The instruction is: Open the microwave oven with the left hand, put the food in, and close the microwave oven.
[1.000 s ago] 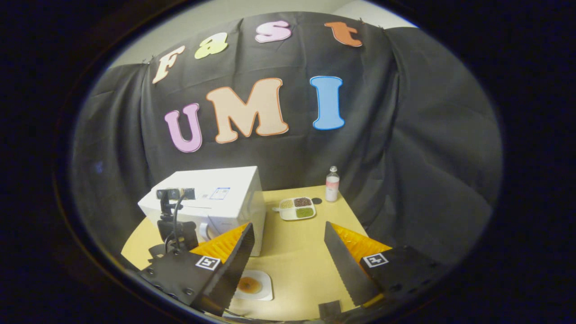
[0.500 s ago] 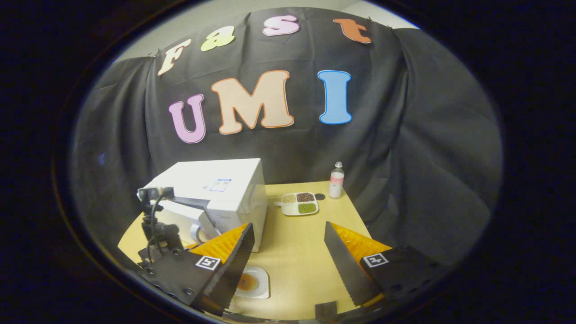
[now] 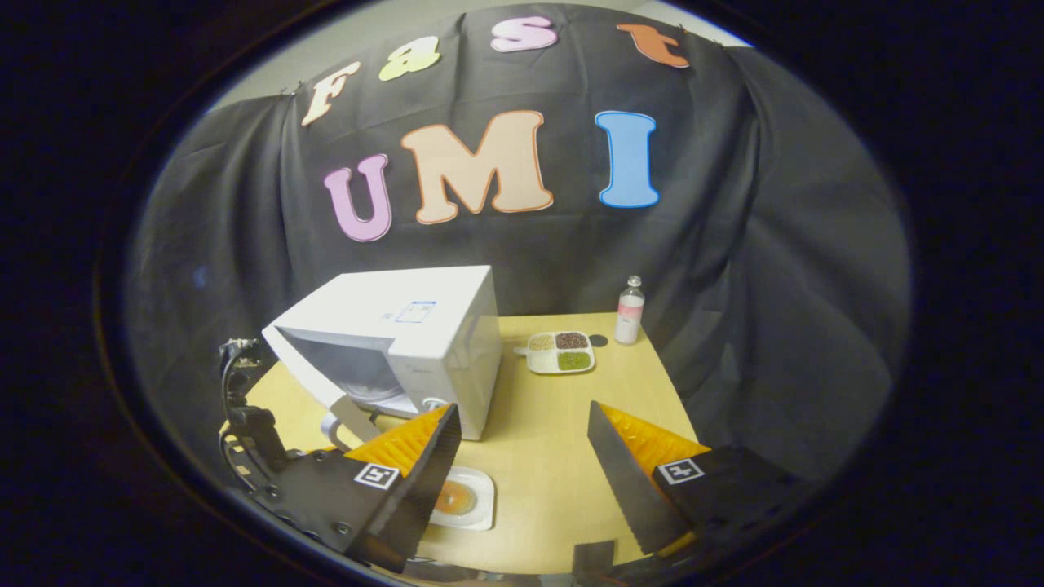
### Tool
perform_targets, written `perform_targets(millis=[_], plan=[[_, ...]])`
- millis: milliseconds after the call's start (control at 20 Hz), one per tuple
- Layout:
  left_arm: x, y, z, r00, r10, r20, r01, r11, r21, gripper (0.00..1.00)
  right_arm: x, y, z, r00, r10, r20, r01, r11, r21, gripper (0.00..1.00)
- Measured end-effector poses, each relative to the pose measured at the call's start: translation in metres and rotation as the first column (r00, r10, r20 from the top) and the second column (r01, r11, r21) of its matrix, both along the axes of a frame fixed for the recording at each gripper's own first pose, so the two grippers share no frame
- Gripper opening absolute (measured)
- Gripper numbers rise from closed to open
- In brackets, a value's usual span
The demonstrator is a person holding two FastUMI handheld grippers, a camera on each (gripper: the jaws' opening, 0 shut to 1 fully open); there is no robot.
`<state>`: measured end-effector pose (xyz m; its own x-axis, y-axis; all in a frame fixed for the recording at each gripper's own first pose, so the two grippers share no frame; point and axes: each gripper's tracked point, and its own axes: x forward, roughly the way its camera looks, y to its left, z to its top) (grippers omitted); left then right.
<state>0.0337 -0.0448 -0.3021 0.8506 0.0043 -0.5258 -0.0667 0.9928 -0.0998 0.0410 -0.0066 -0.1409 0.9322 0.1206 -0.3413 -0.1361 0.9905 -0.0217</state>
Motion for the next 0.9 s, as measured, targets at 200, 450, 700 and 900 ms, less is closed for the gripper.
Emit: perform_targets(millis=[200,450,700,900], plan=[[-0.026,0.026,0.001,0.998,0.059,-0.009,-0.059,0.998,0.008,0.83,-0.007,0.011,-0.019,0.998,0.04,-0.047,-0.041,0.999,-0.009,0.92],[-0.066,0.059,0.014,0.993,0.116,-0.009,-0.115,0.993,0.034,0.88,-0.015,0.03,-0.049,0.988,0.092,-0.127,-0.093,0.996,-0.007,0.99],[-0.106,0.108,0.03,0.969,0.246,-0.003,-0.246,0.969,0.033,0.98,-0.023,0.053,-0.092,0.951,0.158,-0.267,-0.165,0.986,-0.004,0.99],[-0.145,0.148,0.033,0.925,0.377,-0.042,-0.376,0.926,0.029,0.98,-0.03,0.07,-0.125,0.898,0.226,-0.379,-0.246,0.969,-0.005,0.99]])
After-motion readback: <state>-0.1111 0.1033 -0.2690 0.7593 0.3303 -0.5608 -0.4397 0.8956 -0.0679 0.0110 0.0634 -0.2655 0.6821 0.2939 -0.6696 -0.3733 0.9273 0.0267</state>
